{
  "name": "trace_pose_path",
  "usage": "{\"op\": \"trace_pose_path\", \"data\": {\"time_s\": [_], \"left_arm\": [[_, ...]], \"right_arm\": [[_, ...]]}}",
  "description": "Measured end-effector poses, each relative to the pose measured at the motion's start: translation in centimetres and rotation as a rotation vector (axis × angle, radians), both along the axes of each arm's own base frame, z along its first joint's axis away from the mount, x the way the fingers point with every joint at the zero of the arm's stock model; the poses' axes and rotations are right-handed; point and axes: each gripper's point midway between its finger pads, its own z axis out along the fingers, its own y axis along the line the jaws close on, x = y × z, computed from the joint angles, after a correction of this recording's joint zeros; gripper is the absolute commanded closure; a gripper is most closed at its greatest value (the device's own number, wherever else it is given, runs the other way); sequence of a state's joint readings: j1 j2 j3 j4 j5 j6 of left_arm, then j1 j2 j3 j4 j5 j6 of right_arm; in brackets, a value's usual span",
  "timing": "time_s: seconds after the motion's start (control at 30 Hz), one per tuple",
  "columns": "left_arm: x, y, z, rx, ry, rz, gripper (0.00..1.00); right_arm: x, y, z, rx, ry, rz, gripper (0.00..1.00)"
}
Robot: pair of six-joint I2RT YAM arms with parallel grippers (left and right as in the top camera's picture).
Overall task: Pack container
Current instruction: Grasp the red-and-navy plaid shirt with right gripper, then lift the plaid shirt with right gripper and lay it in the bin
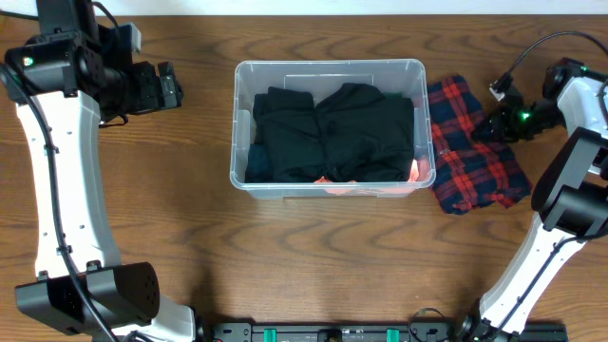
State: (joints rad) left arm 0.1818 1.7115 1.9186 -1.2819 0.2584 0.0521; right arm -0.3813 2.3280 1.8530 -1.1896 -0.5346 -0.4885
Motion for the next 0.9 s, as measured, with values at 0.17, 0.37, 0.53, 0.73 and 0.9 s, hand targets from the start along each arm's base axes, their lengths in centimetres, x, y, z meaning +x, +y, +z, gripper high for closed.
{"op": "trace_pose_path", "data": {"time_s": [0.17,0.37,0.53,0.73,0.9], "left_arm": [[0.1,0.0,0.0,0.001,-0.004,0.0,0.02],[0.2,0.0,0.1,0.001,-0.009,0.0,0.02],[0.3,0.0,0.1,0.002,-0.012,0.0,0.02],[0.3,0.0,0.1,0.002,-0.012,0.0,0.02],[0.3,0.1,0.1,0.003,-0.013,0.001,0.02]], "right_arm": [[1.2,-0.5,3.3,-0.014,-0.017,-0.062,0.99],[2.1,-0.8,12.3,-0.084,-0.183,-0.092,0.99],[1.3,0.5,21.5,-0.165,-0.407,-0.065,0.99],[-0.6,5.9,28.7,-0.222,-0.63,0.106,0.99],[-1.1,13.2,31.3,-0.26,-0.79,0.351,0.99]]}}
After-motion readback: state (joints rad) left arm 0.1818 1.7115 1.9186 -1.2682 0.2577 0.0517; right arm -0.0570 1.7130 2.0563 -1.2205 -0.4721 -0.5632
